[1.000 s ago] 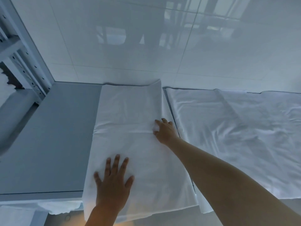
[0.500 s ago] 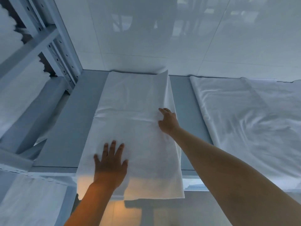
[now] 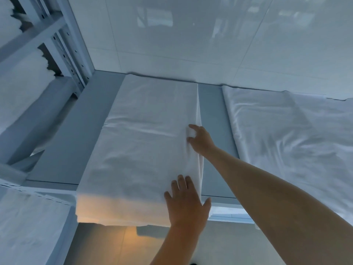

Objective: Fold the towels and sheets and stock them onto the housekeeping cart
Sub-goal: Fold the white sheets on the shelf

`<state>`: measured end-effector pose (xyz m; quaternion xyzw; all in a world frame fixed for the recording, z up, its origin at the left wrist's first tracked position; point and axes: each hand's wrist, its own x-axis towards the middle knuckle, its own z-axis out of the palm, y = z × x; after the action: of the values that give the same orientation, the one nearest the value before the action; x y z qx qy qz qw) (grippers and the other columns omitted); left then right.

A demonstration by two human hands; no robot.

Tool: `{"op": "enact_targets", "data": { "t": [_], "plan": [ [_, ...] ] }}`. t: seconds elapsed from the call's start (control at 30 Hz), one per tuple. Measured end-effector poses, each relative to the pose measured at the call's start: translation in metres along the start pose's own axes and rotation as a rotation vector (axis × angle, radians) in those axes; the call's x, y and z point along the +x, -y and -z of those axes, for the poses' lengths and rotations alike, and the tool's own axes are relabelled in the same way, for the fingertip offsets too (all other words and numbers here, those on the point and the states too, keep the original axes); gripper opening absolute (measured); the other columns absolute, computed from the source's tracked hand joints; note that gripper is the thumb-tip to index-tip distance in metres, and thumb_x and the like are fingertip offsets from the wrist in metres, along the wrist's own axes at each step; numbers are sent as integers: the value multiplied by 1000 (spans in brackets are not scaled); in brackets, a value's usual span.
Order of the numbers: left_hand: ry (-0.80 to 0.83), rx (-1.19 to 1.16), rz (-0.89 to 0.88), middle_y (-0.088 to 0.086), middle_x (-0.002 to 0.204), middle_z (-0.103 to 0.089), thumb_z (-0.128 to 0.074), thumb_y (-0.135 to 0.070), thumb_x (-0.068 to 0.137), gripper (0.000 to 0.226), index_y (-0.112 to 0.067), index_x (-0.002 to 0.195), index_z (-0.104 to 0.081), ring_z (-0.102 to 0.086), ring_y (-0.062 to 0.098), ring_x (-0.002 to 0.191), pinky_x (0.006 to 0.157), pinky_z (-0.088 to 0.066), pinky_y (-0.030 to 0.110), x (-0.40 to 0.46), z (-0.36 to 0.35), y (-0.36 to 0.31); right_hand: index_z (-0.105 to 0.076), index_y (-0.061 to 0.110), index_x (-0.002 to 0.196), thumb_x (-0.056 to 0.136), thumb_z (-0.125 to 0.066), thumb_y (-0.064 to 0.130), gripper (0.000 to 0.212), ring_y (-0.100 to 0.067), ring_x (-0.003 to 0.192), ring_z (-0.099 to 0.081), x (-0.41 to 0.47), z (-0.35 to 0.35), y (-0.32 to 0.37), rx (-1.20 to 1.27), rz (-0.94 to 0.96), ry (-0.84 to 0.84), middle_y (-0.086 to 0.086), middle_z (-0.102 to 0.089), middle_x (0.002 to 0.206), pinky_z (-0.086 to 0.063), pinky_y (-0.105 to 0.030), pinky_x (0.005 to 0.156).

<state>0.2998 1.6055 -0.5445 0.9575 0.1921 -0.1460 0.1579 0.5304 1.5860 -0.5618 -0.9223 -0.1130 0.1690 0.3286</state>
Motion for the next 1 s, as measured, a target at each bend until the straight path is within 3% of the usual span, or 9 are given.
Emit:
{"op": "enact_targets", "data": {
  "t": [0.17, 0.37, 0.47, 0.53, 0.6, 0.7, 0.8, 0.9, 1.0],
  "plan": [
    [17, -11, 82, 5, 143, -35, -55, -27, 98, 73, -21, 159, -17, -46, 23, 125, 84, -55, 34, 0, -8, -12, -34, 19, 159, 93, -54, 4, 71, -28, 144, -40, 2, 4, -8, -3, 23, 7, -8, -41, 157, -33, -23, 105],
    [37, -11, 20, 4, 148, -29, -55, -19, 98, 87, -22, 164, 2, -53, 19, 117, 88, -55, 30, -5, -27, -4, -30, 14, 158, 96, -50, 11, 65, -31, 122, -56, -17, -5, -18, -23, 20, -104, -4, -38, 151, -46, -33, 97],
    [71, -96, -89, 2, 137, -38, -45, -44, 101, 63, -29, 157, -20, -56, 21, 115, 89, -50, 33, -10, -18, -2, -30, 6, 157, 101, -47, 15, 59, -37, 131, -43, -42, -20, -31, -222, 183, -135, -14, -34, 154, -38, -43, 110],
    [75, -196, -175, -6, 107, -47, -37, -53, 99, 39, -35, 131, -51, -61, 20, 104, 87, -49, 32, -7, -5, 13, -29, 7, 158, 103, -45, 17, 58, -41, 137, -35, -51, -24, -37, -367, 237, -117, -20, -27, 159, -34, -47, 114],
    [-72, -218, -231, -9, 96, -52, -41, -47, 98, 34, -28, 111, -66, -63, 17, 98, 85, -53, 30, 6, 11, 44, -32, 10, 156, 102, -44, 19, 56, -40, 143, -30, -52, -19, -39, -517, 260, -143, -18, -17, 165, -32, -52, 114],
    [-281, -96, -203, 0, 129, -60, -56, -38, 98, 37, -27, 133, -64, -55, 26, 121, 97, -48, 39, 41, 31, 103, -44, 14, 151, 99, -48, 18, 51, -35, 151, -24, -47, -14, -27, -612, 410, -142, -10, -18, 169, -28, -54, 117],
    [-161, 115, -136, -2, 166, -25, -40, -54, 103, 60, -38, 159, -28, -23, 27, 153, 120, -26, 48, 64, 38, 156, -38, 20, 155, 104, -44, 30, 52, -27, 155, -18, -51, -35, -8, -493, 418, -29, -2, -17, 170, -22, -54, 122],
    [-153, 91, -214, -6, 172, -8, -19, -61, 102, 64, -40, 163, -14, -5, 24, 159, 125, -14, 51, 64, 33, 179, -28, 22, 161, 106, -40, 32, 57, -22, 157, -14, -61, -54, -5, -415, 316, -92, 0, -15, 171, -14, -55, 124],
    [-153, 81, -234, -7, 173, -3, -18, -59, 103, 63, -41, 163, -10, 0, 22, 159, 126, -11, 51, 66, 28, 186, -30, 12, 159, 101, -49, 16, 62, -27, 155, -19, -77, -56, -9, -151, 215, -207, -10, -17, 169, -22, -49, 124]
  ]
}}
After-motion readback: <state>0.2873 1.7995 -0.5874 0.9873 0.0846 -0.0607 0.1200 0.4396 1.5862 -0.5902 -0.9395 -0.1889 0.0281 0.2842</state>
